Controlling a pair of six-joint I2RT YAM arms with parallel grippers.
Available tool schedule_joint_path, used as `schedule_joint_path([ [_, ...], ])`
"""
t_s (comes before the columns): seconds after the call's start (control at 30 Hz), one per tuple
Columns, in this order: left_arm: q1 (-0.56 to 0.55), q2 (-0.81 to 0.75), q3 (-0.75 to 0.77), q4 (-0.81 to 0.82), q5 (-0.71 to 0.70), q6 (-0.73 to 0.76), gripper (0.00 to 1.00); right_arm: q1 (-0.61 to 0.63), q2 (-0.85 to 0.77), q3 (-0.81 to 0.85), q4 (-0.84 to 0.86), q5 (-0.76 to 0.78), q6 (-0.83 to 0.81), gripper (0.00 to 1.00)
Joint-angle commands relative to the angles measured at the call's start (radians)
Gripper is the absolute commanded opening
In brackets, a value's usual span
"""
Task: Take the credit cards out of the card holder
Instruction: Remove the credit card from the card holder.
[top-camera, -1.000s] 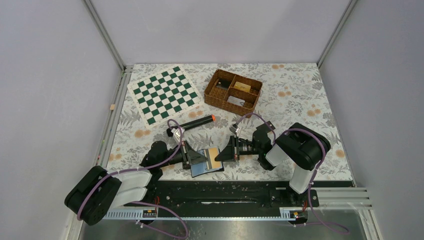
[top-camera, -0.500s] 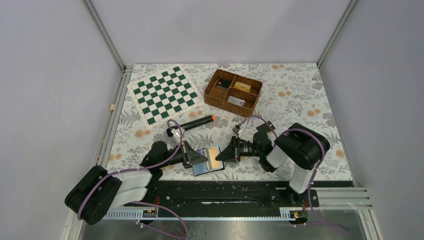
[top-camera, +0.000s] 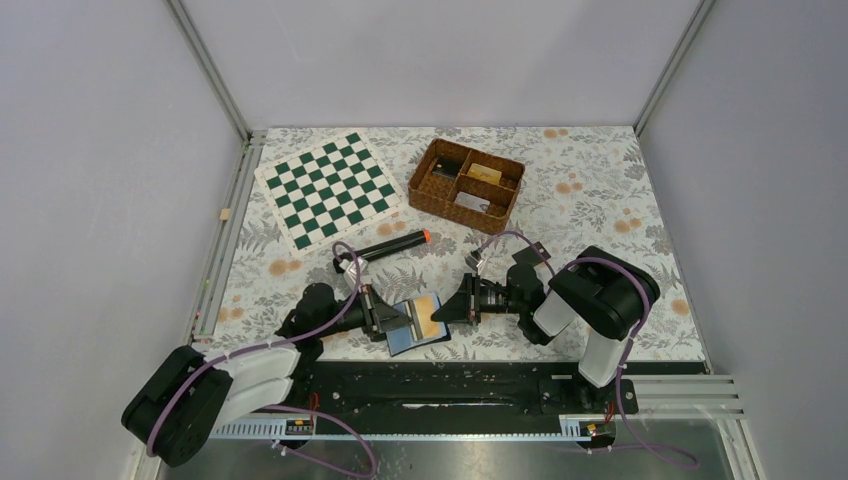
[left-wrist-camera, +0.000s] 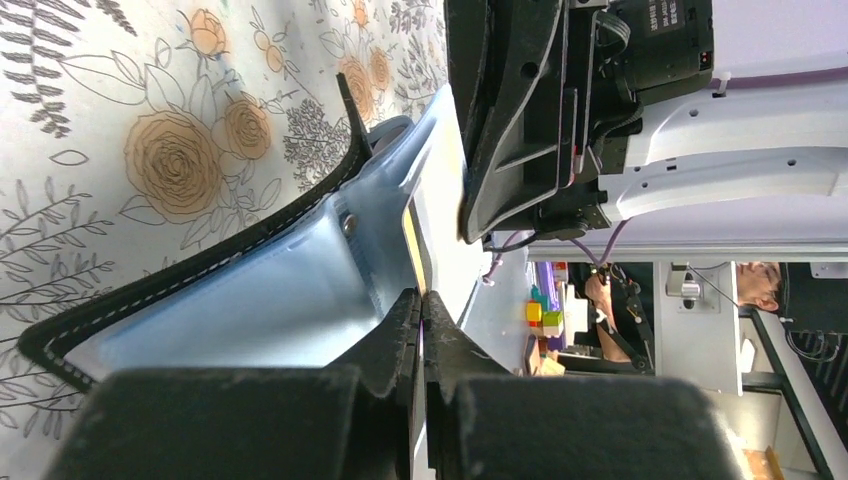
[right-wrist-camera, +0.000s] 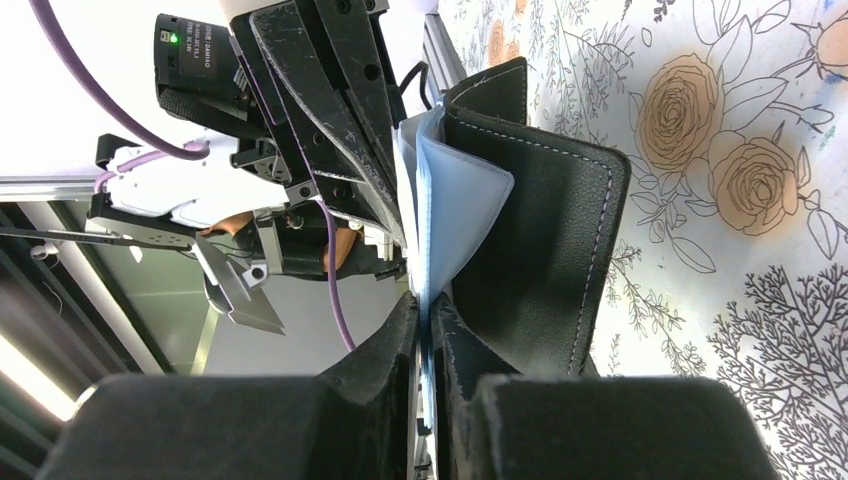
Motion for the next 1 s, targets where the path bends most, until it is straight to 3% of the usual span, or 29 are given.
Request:
schedule_joint_path([
  [0.0,0.037,-0.050,-0.008,-0.076,-0.013,0.059,0.00,-0.026,-0.002,-0.020,0.042,-0.012,-0.019,0.11],
  [0.53,0.075,-0.076,-0.004,-0.121,0.008,0.060,0.00,-0.030,0.006,-0.022,0.043,-0.019,-0.024,0.10],
  [0.63,0.079,-0.075,-0.002,-0.145,0.000,0.062,0.00,-0.035,0.039,-0.025,0.041,-0.005,-0.024,0.15],
  [0.73,0.079,-0.035,0.008,-0.189,-0.021,0.083,0.00,-0.040,0.072,-0.031,0.040,0.013,-0.025,0.27],
  [0.97,0.079,0.148,-0.013,0.022,0.013,0.020,0.00,-0.061,0.095,-0.059,0.019,0.077,-0.019,0.41],
])
